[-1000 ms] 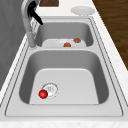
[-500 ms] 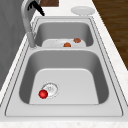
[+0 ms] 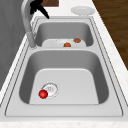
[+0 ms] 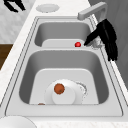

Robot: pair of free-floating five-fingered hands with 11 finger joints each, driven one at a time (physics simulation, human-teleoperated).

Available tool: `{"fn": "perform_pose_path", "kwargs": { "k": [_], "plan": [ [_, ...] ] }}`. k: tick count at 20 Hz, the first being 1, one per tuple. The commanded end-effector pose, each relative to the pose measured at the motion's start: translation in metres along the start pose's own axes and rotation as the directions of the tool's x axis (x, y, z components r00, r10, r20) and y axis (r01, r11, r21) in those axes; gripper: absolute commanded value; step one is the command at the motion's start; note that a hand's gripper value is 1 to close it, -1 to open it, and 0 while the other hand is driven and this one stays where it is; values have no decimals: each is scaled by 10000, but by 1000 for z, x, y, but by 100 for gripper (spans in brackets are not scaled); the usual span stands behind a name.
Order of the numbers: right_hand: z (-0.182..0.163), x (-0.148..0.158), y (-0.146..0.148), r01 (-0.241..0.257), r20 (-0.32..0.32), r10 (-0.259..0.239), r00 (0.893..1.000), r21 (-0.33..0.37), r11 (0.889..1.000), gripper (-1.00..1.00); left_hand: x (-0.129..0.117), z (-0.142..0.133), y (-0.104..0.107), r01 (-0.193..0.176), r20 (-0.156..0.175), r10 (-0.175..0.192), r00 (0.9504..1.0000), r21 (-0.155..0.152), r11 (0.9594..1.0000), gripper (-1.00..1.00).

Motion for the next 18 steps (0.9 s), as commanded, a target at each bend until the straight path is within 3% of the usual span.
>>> {"fn": "perform_pose_path", "kwargs": {
  "k": [1,6,9,13,14,18],
  "plan": [
    [-9,-7,19,-416,927,377,9950,403,9983,-100,0,0,0,0,0,0,10000,0,10000,0],
    [-12,-21,28,-679,1467,653,9870,125,9976,-100,0,0,0,0,0,0,10000,0,10000,0],
    [-17,-27,27,-530,1861,515,9812,33,9986,-100,0,0,0,0,0,0,10000,0,10000,0],
    [-16,-26,29,0,1363,-43,9907,314,9995,-100,0,0,0,0,0,0,10000,0,10000,0],
    [-15,-25,29,-203,1401,158,9900,310,9993,-100,0,0,0,0,0,0,10000,0,10000,0],
    [-18,-25,32,-193,1345,151,9908,298,9994,-100,0,0,0,0,0,0,10000,0,10000,0]
  ]
}}
